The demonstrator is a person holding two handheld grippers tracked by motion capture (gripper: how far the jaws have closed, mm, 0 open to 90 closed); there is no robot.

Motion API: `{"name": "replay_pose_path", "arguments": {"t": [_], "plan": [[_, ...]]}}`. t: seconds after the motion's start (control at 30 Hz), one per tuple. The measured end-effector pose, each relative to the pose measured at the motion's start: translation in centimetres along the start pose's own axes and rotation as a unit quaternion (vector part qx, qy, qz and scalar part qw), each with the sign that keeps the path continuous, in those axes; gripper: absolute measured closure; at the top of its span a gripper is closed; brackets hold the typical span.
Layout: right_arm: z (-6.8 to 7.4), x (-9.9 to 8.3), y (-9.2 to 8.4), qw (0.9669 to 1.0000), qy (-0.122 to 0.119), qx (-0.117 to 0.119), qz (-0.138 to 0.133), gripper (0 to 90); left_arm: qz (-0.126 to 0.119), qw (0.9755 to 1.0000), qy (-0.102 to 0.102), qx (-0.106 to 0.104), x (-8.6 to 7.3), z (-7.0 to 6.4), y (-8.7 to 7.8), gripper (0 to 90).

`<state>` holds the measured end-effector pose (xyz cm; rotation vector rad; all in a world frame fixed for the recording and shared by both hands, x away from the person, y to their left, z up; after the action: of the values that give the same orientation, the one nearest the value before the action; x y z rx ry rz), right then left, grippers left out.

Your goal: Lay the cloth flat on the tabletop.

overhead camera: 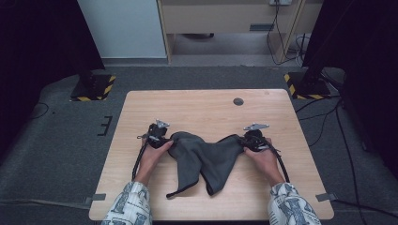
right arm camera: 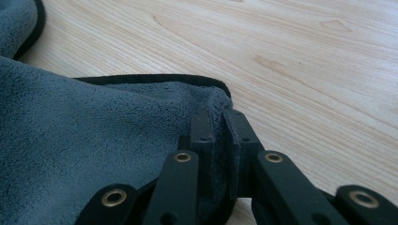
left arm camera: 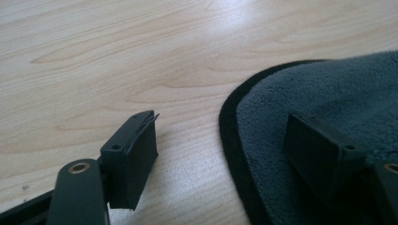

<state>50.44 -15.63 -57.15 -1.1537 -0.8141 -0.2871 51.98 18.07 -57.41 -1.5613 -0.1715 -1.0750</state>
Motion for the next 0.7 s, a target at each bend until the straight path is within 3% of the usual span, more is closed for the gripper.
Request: {"name": "replay_pose_path", "arguments": {"t": [0.07,0.2,0.37,0.5,0.7], "plan": [[0.1,0.0,0.0,1.0000,0.002,0.001,0.002,83.5,-0.004,1.0000,0.008,-0.004,0.0,-0.2,0.0,29.5],[0.1,0.0,-0.1,1.0000,0.001,0.001,0.001,83.7,-0.014,0.9994,0.022,-0.021,0.1,-1.4,-0.4,58.1],[0.0,0.0,-0.5,1.0000,0.003,0.001,-0.004,84.1,-0.013,0.9993,0.019,-0.028,0.0,-2.1,-0.8,79.4],[-0.5,0.1,-1.1,0.9999,0.006,0.004,-0.013,84.2,-0.016,0.9994,0.024,-0.019,-0.2,-2.0,-1.1,84.6],[-1.4,0.2,-2.3,0.9993,0.013,0.004,-0.034,84.3,-0.047,0.9989,0.005,0.006,0.0,-1.0,-2.6,85.4]]}}
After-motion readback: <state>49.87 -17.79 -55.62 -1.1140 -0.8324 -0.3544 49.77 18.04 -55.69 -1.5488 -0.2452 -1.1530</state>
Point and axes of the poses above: each handheld gripper's, and its own axes: y roughly forward along the jaws, x roughly out of its top, z roughly to its left, the point moved 6 cm from there along y, roughly forward along the jaws, and after that the axes turned 9 degrees about y, right-handed, at the moved point
